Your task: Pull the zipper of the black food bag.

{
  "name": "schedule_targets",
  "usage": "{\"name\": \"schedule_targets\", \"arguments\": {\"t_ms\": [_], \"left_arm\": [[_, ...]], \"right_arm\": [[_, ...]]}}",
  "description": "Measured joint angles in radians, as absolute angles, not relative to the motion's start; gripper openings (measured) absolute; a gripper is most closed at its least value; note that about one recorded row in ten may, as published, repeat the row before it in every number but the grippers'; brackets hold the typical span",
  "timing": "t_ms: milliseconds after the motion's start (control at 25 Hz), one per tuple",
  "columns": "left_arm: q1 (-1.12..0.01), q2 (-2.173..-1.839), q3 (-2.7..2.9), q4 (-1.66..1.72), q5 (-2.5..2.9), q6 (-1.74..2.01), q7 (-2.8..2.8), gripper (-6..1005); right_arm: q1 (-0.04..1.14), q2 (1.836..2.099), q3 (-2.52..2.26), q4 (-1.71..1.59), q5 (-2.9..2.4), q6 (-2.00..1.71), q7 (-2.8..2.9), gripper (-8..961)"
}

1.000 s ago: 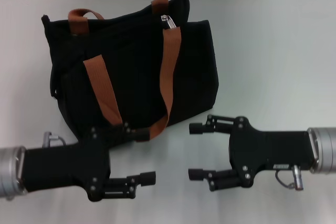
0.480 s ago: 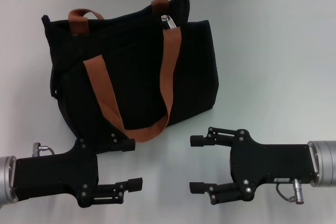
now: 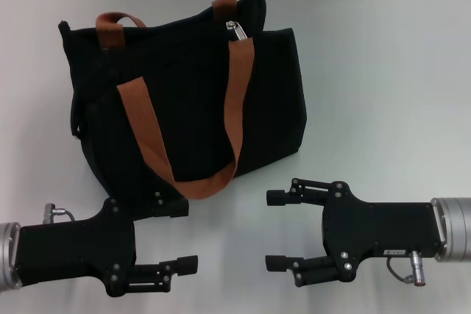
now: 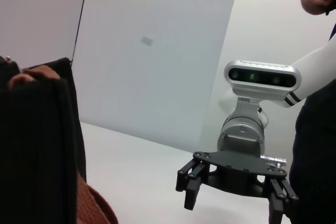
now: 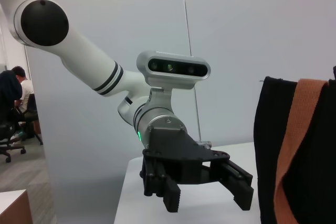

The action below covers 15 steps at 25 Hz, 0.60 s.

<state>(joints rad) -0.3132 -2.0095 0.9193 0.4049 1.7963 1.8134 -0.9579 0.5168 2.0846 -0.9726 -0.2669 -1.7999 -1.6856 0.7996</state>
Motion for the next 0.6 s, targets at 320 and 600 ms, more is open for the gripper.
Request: {"name": "schedule_targets", "arguments": {"t_ms": [320, 600], "left_arm": [[-0.313, -2.009, 0.921, 0.405, 1.796, 1.816, -0.959, 784], [-0.313, -2.01, 0.922, 0.405, 1.807, 1.822, -0.959, 784]], "right_arm": [[0.517, 2.085, -0.973, -0.267, -1.797, -1.681, 0.799, 833], [0.519, 2.085, -0.973, -0.262, -1.798, -1.675, 0.798, 833]]}}
